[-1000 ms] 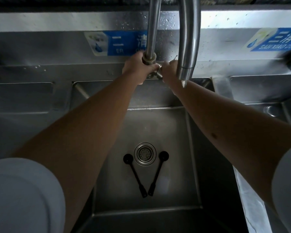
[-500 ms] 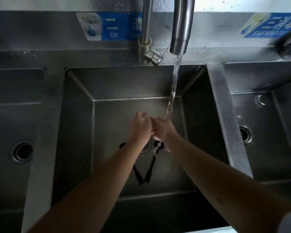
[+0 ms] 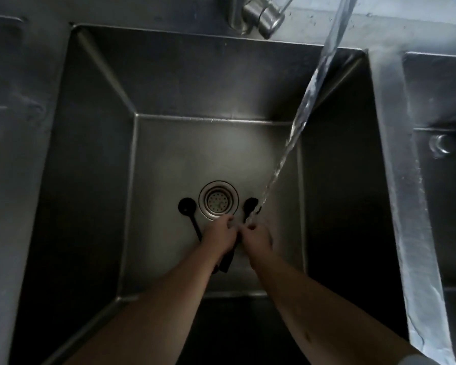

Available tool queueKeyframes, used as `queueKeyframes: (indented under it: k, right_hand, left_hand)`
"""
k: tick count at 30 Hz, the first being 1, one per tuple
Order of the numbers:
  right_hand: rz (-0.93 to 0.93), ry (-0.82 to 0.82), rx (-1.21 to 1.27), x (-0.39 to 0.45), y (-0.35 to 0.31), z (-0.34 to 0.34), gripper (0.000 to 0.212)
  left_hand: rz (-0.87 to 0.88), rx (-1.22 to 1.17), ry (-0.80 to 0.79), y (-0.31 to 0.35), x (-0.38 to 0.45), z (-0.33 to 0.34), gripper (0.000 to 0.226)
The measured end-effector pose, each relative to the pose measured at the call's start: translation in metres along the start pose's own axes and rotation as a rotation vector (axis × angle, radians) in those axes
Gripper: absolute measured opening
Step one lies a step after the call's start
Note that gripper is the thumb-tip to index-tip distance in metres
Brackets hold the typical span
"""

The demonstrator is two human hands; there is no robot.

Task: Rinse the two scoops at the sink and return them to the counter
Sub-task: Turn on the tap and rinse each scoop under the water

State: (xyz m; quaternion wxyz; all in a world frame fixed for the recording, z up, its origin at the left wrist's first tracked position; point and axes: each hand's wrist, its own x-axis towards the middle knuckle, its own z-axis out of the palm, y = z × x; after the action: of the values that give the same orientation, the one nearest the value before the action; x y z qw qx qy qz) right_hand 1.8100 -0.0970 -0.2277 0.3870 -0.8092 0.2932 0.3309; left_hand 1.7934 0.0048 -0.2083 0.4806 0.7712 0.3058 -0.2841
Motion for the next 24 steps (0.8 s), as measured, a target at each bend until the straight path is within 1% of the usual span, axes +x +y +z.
queueKeyframes:
  k: [4, 5, 7, 11, 12, 14, 16, 17, 20, 24]
  right_hand:
    - [-0.055, -0.080, -0.123, 0.002, 0.000, 0.009, 0.025]
    - [-0.054, -0.099, -0.121, 0.000, 0.001, 0.010, 0.024]
    - [-0.039, -0.136, -0.034, -0.009, 0.002, 0.005, 0.017]
    - [0.012, -0.255, 0.237, -0.047, -0.006, -0.021, 0.018]
    - [0.023, -0.280, 0.265, -0.058, -0.010, -0.030, 0.017]
    - [0.037, -0.312, 0.280, -0.079, -0.016, -0.048, 0.013]
    - [0.060, -0.292, 0.287, -0.097, -0.022, -0.063, 0.014]
    - [0.081, -0.281, 0.307, -0.105, -0.025, -0.070, 0.018]
    - [0.095, -0.307, 0.379, -0.124, -0.033, -0.086, 0.025]
    - [0.070, -0.379, 0.377, -0.137, -0.044, -0.101, 0.023]
  left_hand:
    - [0.055, 0.098, -0.090, -0.002, 0.003, 0.001, 0.034]
    - [0.050, 0.106, -0.103, -0.003, 0.002, 0.000, 0.031]
    - [0.024, 0.071, -0.103, -0.004, -0.002, -0.002, 0.024]
    - [0.009, -0.070, -0.074, 0.009, -0.025, -0.013, 0.014]
    - [0.010, -0.099, -0.065, 0.014, -0.032, -0.016, 0.017]
    - [-0.012, -0.145, -0.045, 0.026, -0.046, -0.021, 0.030]
    - [-0.034, -0.177, -0.035, 0.036, -0.059, -0.025, 0.035]
    - [-0.045, -0.213, -0.041, 0.041, -0.066, -0.026, 0.033]
    - [-0.125, -0.454, -0.053, 0.052, -0.082, -0.029, 0.012]
    - [-0.200, -0.753, -0.085, 0.066, -0.091, -0.030, 0.015]
